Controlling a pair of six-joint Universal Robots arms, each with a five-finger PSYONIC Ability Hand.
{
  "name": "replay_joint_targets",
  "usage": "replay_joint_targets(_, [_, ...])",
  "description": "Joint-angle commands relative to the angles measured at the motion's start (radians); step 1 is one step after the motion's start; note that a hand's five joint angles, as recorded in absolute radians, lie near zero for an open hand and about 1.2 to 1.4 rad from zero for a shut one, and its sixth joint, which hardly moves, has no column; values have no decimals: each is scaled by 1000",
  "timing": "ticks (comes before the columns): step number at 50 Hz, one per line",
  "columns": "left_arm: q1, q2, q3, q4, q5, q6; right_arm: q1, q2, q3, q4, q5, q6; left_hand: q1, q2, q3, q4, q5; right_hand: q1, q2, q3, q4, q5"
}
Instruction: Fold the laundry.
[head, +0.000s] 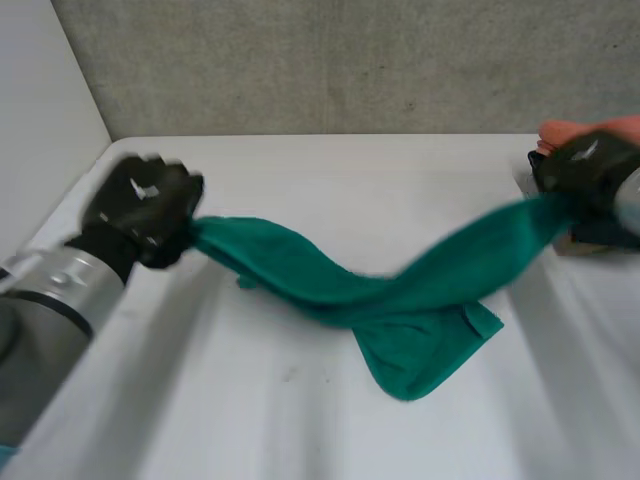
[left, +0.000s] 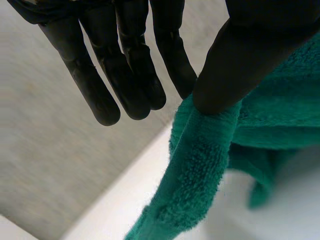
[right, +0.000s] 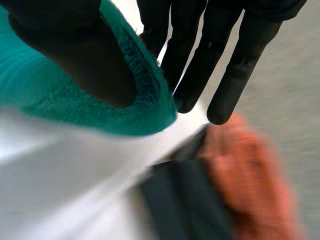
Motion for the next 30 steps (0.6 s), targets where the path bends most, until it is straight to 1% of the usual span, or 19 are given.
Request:
replay_joint_targets(1, [14,239,135,-225,-11,8,-83,-328,-10,95,4,-137,251,199,201,196,252,260,220,205,196,238])
replay_joint_targets(2, [19,259,169,-280,-11,8,-89,-351,-10,98,4,-152,251,199,201,196,252,260,220,205,196,238])
replay_joint_targets(6, [26,264,241,-393,-7,10,-103,-449,-9,112,4,-185,251,199,201,196,252,260,220,205,196,238])
replay_joint_targets(8, [26,253,257,-417,-11,11,-103,-465,1,118,1,-185,251,199,201,196,252,260,220,205,196,238])
replay_joint_targets(12, [37,135,294,-440,-12,17,-91,-427,27,126,2,-188,251,199,201,196,252,260,220,205,196,238])
replay_joint_targets(13, [39,108,300,-438,-14,19,-88,-407,31,126,4,-188,251,199,201,196,252,260,220,205,196,238])
replay_joint_targets(14, [39,83,304,-437,-15,20,-76,-353,40,126,12,-192,251,199,201,196,252,260,220,205,196,238])
replay_joint_targets(17, [42,-52,330,-432,-17,45,-25,-266,39,124,25,-195,251,199,201,196,252,260,220,205,196,238])
replay_joint_targets(18, [43,-137,352,-432,-17,66,13,-208,30,123,41,-197,251,199,201,196,252,260,220,205,196,238])
replay_joint_targets(20, [45,-222,379,-432,-17,89,46,-141,16,114,70,-200,251,199,201,196,252,260,220,205,196,238])
replay_joint_targets(21, [43,-265,396,-432,-18,103,68,-77,-10,109,102,-200,251,199,201,196,252,260,220,205,196,238])
replay_joint_targets(22, [40,-351,439,-429,-23,135,78,-43,-28,108,123,-198,251,199,201,196,252,260,220,205,196,238])
replay_joint_targets(23, [39,-400,473,-426,-27,155,87,-10,-48,102,145,-197,251,199,201,196,252,260,220,205,196,238])
replay_joint_targets(24, [39,-432,500,-423,-32,169,96,59,-88,80,180,-189,251,199,201,196,252,260,220,205,196,238])
replay_joint_targets(25, [40,-503,569,-411,-55,190,99,90,-111,60,193,-186,251,199,201,196,252,260,220,205,196,238])
replay_joint_targets(27, [39,-572,651,-386,-78,217,105,144,-157,2,216,-182,251,199,201,196,252,260,220,205,196,238])
replay_joint_targets(28, [37,-601,697,-368,-89,229,113,185,-209,-83,231,-175,251,199,201,196,252,260,220,205,196,238])
replay_joint_targets(29, [36,-647,791,-318,-102,246,118,202,-237,-136,236,-168,251,199,201,196,252,260,220,205,196,238])
replay_joint_targets(30, [36,-664,839,-285,-106,247,122,218,-264,-193,240,-159,251,199,201,196,252,260,220,205,196,238])
